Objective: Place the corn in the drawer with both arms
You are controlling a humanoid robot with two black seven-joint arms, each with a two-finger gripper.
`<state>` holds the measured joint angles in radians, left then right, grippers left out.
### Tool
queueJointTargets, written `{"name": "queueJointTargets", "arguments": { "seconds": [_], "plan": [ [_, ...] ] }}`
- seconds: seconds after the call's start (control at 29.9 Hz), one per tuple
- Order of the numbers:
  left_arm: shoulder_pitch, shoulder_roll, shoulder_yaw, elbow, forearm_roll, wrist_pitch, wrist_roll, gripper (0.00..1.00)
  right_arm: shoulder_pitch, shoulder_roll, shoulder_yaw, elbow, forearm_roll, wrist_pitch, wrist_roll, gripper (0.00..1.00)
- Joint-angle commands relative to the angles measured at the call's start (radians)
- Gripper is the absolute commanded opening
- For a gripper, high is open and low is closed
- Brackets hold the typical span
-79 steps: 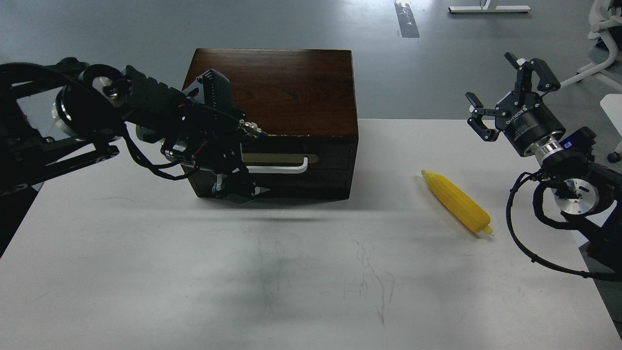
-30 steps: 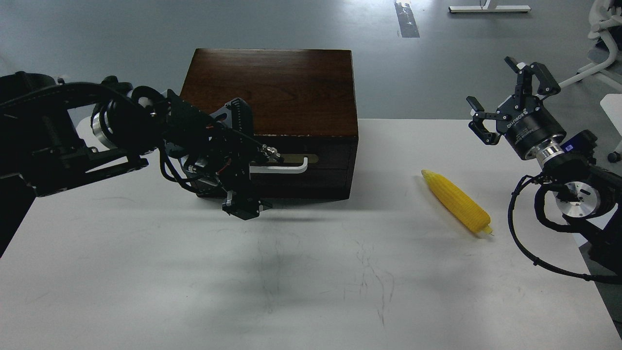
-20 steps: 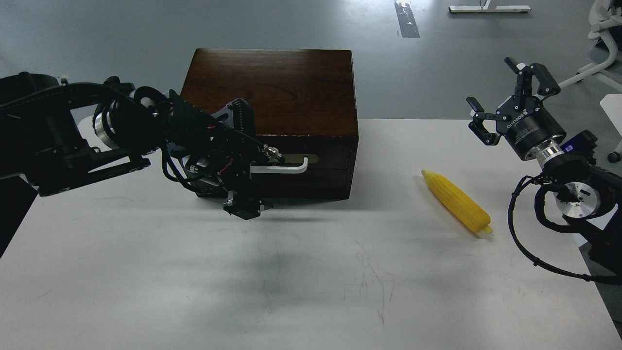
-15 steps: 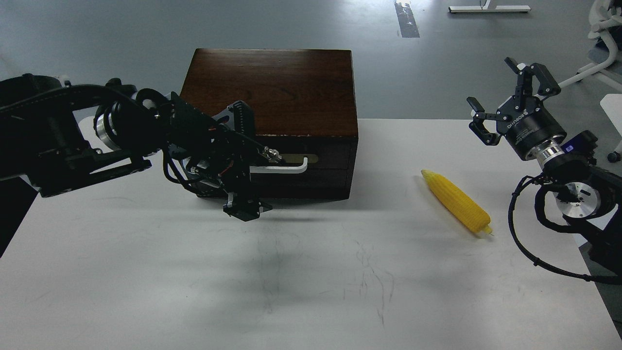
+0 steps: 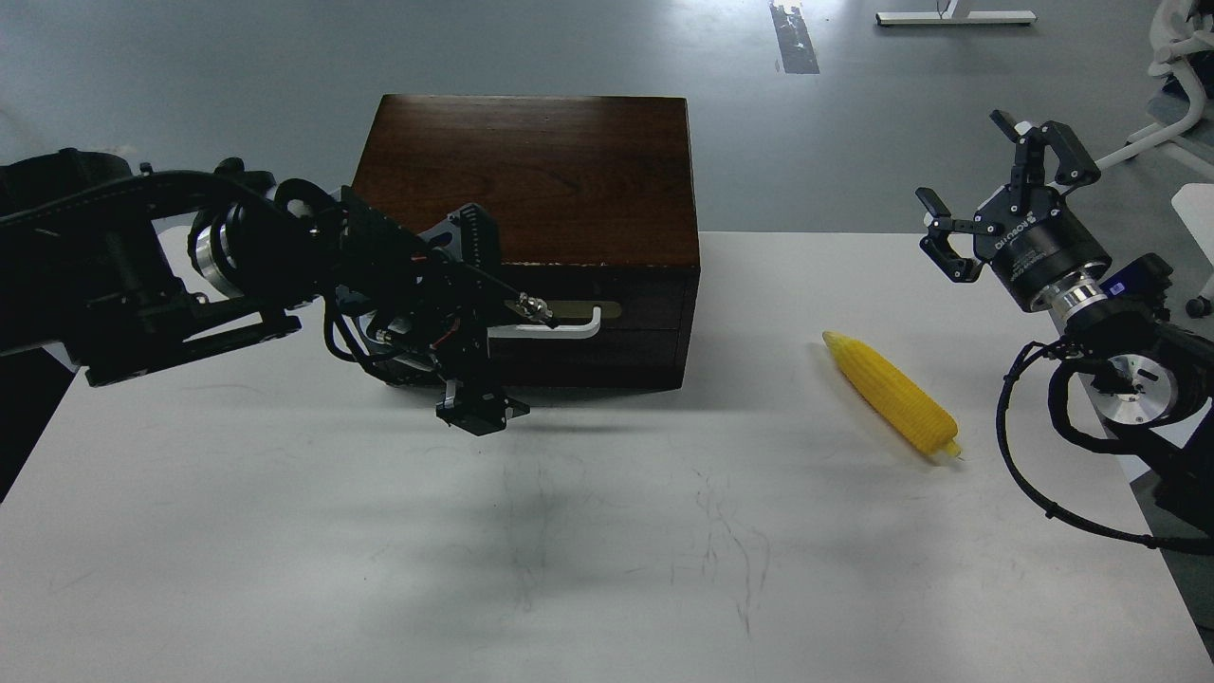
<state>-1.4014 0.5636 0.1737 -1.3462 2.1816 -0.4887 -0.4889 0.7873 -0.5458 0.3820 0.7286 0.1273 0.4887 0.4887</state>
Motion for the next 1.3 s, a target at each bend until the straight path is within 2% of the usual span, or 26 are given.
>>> {"name": "queueJointTargets", "arguments": {
  "seconds": [0.0, 0.87, 1.27],
  "plan": [
    [0.001, -0.002, 0.001, -0.007, 0.000, 0.000, 0.000, 0.98, 0.000, -0.003, 0.000, 0.000, 0.000, 0.000, 0.000, 1.00],
    [-0.010, 0.015, 0.013, -0.117, 0.000, 0.000, 0.000, 0.98, -0.002, -0.013, -0.002, 0.000, 0.000, 0.000, 0.000, 1.00],
    [-0.013, 0.030, 0.021, -0.126, 0.000, 0.000, 0.000, 0.98, -0.002, -0.013, -0.002, 0.000, 0.000, 0.000, 0.000, 1.00]
  ]
}}
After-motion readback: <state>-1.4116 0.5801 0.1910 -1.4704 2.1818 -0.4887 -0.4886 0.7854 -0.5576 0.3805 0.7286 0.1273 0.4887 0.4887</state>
